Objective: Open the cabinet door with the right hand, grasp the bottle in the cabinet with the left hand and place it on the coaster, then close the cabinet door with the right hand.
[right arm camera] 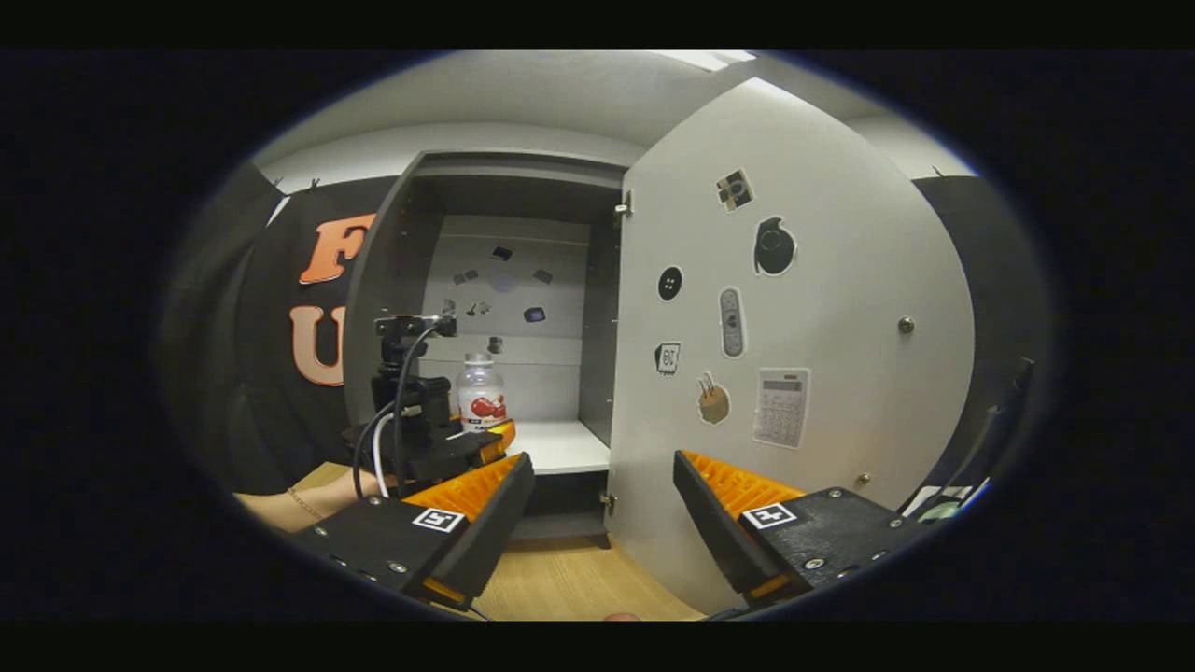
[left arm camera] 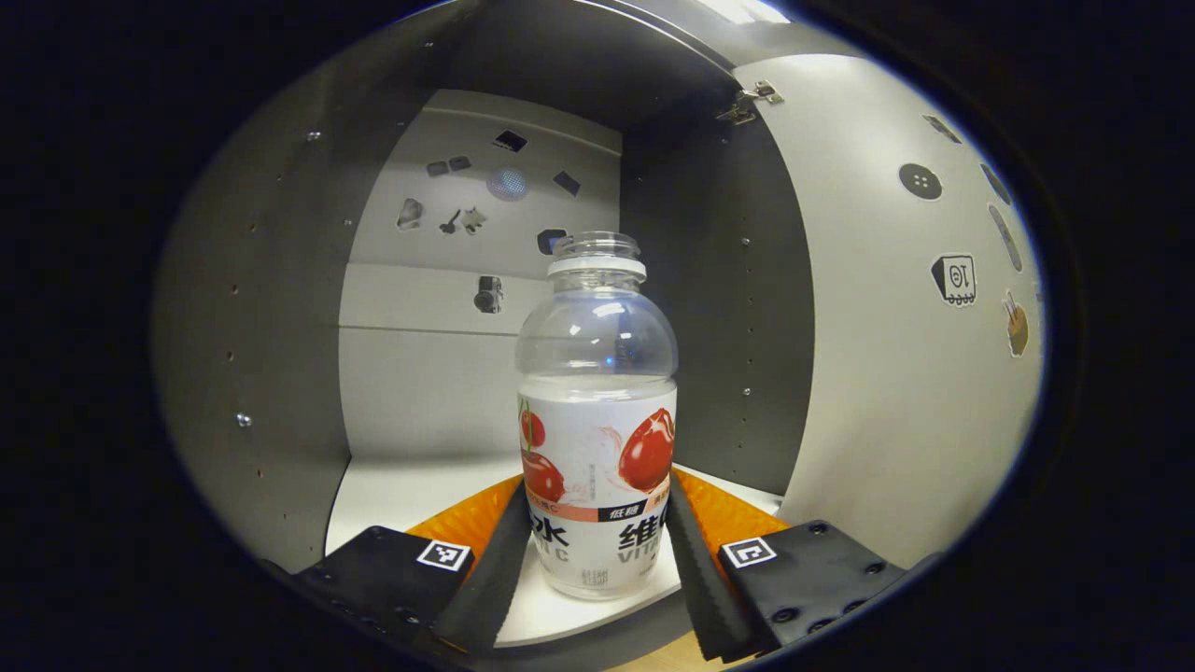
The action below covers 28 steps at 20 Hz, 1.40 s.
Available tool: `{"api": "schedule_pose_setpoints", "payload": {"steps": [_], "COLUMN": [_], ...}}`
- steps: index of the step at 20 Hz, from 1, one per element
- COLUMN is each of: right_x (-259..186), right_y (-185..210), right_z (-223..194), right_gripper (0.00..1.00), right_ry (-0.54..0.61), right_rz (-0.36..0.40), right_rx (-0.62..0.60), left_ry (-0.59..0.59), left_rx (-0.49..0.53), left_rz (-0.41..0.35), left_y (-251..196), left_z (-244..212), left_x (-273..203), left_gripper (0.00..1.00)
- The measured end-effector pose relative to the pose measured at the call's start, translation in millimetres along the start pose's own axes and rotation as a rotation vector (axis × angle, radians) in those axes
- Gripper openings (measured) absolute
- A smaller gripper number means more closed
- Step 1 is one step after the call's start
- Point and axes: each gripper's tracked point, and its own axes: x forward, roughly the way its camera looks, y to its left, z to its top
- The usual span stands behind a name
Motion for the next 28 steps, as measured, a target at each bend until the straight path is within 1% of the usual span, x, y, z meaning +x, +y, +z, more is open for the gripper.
{"api": "schedule_pose_setpoints", "payload": {"steps": [2, 3, 4, 7, 8, 11, 16, 17, 19, 23, 25, 28], "right_x": [-9.2, -11.4, -13.7, -23.2, -27.3, -41.4, -64.9, -69.2, -75.8, -84.3, -86.5, -84.8], "right_y": [3.9, 4.7, 6.2, 13.2, 15.9, 21.7, 31.4, 34.3, 41.7, 59.8, 69.0, 78.2], "right_z": [2.1, 3.4, 4.3, 2.2, 1.5, -0.8, -10.6, -11.8, -14.5, -16.4, -15.6, -21.0], "right_gripper": [0.93, 0.89, 0.93, 0.93, 0.93, 0.93, 0.93, 0.93, 0.93, 0.93, 0.93, 0.93], "right_ry": [-0.009, -0.014, -0.018, -0.02, -0.019, -0.024, -0.03, -0.037, -0.05, -0.061, -0.076, -0.072], "right_rz": [0.017, 0.026, 0.038, 0.085, 0.106, 0.163, 0.248, 0.263, 0.295, 0.339, 0.353, 0.337], "right_rx": [0.009, 0.013, 0.017, 0.022, 0.024, 0.029, 0.0, -0.007, -0.018, -0.001, 0.017, 0.026], "left_ry": [-0.017, -0.026, -0.033, -0.059, -0.063, -0.065, -0.044, -0.043, -0.036, -0.036, -0.049, -0.049], "left_rx": [0.024, 0.03, 0.033, 0.046, 0.054, 0.072, 0.09, 0.093, 0.099, 0.098, 0.079, 0.072], "left_rz": [0.013, 0.016, 0.022, 0.037, 0.046, 0.075, 0.147, 0.164, 0.189, 0.219, 0.228, 0.236], "left_y": [0.9, 1.0, 1.7, -0.4, -1.4, -2.5, -1.0, 0.5, 2.6, 13.1, 20.4, 32.0], "left_z": [7.1, 11.0, 14.9, 23.5, 25.3, 25.8, 7.2, 4.0, -6.5, -29.6, -42.1, -69.2], "left_x": [-9.6, -16.1, -25.3, -57.3, -67.7, -100.5, -167.5, -179.6, -203.0, -240.5, -252.5, -264.7], "left_gripper": [0.83, 0.82, 0.83, 0.83, 0.84, 0.83, 0.81, 0.83, 0.82, 0.82, 0.82, 0.83]}}
